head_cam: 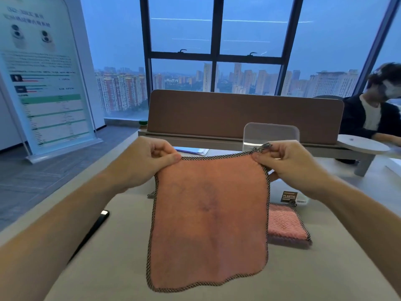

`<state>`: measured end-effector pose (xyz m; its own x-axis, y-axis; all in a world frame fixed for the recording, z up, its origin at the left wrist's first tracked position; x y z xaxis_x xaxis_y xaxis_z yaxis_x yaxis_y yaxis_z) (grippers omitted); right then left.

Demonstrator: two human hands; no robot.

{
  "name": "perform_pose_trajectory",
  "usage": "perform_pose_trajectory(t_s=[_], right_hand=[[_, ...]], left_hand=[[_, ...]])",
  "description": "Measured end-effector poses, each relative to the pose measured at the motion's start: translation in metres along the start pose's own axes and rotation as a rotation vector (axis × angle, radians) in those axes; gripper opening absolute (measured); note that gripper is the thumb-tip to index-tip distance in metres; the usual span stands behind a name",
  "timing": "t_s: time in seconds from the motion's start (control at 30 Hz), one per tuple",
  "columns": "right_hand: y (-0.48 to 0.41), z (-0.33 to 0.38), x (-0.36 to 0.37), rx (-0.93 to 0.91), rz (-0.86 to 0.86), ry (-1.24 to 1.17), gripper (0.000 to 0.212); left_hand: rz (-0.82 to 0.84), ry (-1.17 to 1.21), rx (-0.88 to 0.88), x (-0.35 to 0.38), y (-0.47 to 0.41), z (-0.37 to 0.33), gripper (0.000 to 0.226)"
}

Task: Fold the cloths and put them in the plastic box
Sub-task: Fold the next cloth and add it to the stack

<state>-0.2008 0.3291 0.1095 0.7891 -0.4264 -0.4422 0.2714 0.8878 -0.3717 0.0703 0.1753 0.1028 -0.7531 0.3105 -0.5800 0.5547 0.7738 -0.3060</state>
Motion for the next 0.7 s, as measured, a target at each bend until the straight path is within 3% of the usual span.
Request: perform_pose_trajectory(t_s=[0.13,0.23,0.27,0.33,0.4,0.5,0.6,0.7], right_hand=[[-0.013,-0.06,0.028,0.111,-0.051,0.144,0.01],[-0.014,-0.102,0.054,0.136,-0.09,0.408,0.015],[-0.011,-0.112,0.063,0.135,-0.105,0.471,0.021],[-0.003,-0.12,0.08,0.111,-0.086,0.531,0.04],[0.007,-0.119,0.094,0.044,0.01,0.582,0.053],[0.023,-0.125,0.119,-0.074,0.266,0.733,0.067],[0.041,-0.146,0.131,0.031,0.439,0.81,0.08],[0.05,-0.153,0.131,0.044,0.439,0.867,0.083]], left_hand=[[0.002,-0.105,-0.093,0.043,-0.027,0.055,0.01],[-0.014,-0.217,-0.137,0.08,-0.033,0.091,0.007],[-0.001,-0.287,-0.122,0.092,-0.032,0.1,0.003],[0.019,-0.399,-0.065,0.109,-0.023,0.11,0.022],[0.026,-0.457,0.031,0.118,-0.009,0.111,0.041],[0.279,-0.619,0.078,0.133,0.012,0.116,0.075],[0.421,-0.768,0.026,0.147,0.023,0.133,0.086],[0.419,-0.782,0.04,0.151,0.024,0.137,0.09]])
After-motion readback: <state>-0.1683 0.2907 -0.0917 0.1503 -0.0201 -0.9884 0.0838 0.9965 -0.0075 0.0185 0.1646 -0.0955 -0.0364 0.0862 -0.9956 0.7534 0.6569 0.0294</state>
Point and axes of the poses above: each hand's wrist, its own y-axis away from the middle knuckle, its own x-axis out of the palm, z = x × y, the point moved 2 cm from there along -y, towards the middle knuckle, and after that the axes turned 6 degrees about -x, right-handed, at the moved point
